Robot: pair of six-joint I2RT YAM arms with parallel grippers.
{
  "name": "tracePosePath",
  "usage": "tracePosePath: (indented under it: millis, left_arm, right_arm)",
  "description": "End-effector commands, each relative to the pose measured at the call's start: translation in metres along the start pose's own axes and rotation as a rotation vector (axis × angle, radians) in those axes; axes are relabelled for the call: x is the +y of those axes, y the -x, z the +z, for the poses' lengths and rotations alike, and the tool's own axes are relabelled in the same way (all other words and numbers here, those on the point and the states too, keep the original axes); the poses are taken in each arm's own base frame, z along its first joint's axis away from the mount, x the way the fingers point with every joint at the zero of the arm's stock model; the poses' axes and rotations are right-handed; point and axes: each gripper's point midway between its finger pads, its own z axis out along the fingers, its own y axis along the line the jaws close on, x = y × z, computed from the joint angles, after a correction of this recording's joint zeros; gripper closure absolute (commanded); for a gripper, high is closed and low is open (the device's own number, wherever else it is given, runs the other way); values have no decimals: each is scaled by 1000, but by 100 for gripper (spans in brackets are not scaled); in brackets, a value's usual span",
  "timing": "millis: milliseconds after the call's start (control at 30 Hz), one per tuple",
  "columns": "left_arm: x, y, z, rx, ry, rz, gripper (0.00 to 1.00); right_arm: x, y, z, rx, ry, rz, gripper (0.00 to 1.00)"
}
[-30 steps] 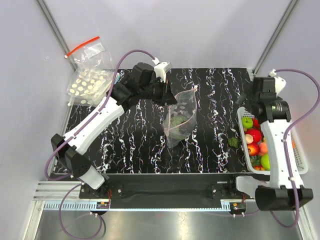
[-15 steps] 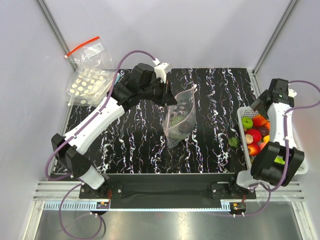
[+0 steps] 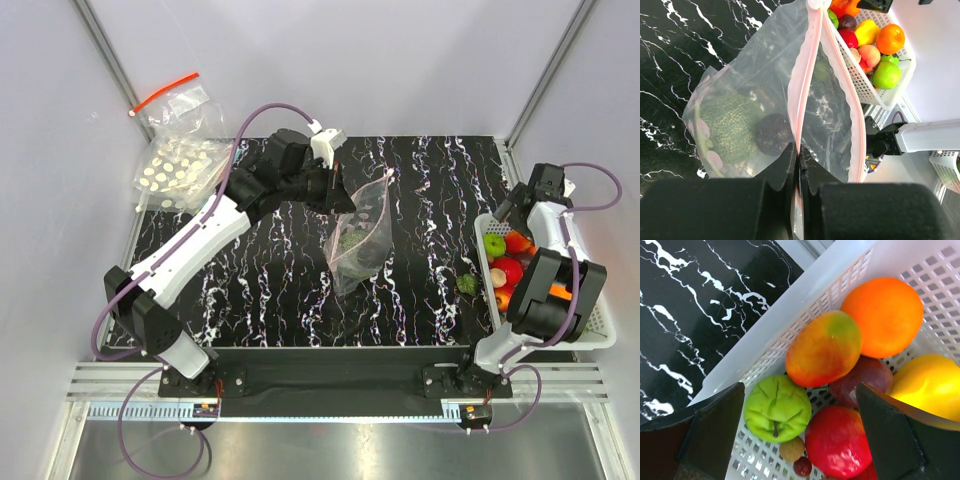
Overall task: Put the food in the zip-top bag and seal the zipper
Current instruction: Pick up the fake fruit from the bin.
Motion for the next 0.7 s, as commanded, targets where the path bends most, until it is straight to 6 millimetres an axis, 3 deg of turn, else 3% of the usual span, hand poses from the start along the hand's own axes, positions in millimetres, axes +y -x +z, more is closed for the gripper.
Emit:
tracePosePath:
  millis: [0,367,433,467,600,667]
  left_arm:
    - [-14,10,-8,-43,-63,36,92]
    - [-13,9,-13,-67,-57,46,92]
    - [-13,10,-12,-67,-58,45,92]
    - [-12,9,-11,-62,-56,42,92]
    - [-10,11,-12,-69,-48,42,92]
    - [-10,12,-12,-72,-48,43,92]
  right_arm:
    - [3,23,12,-115,11,-2,0]
    - [-14,18,57,-146,-127,7,1]
    - [-18,12,66,-124,-159,10,8]
    - [-22,13,67,-126,-180,19,19]
    - [-24,18,53,-164,-171,43,39]
    - [-28,25,42,-203,-178,59,39]
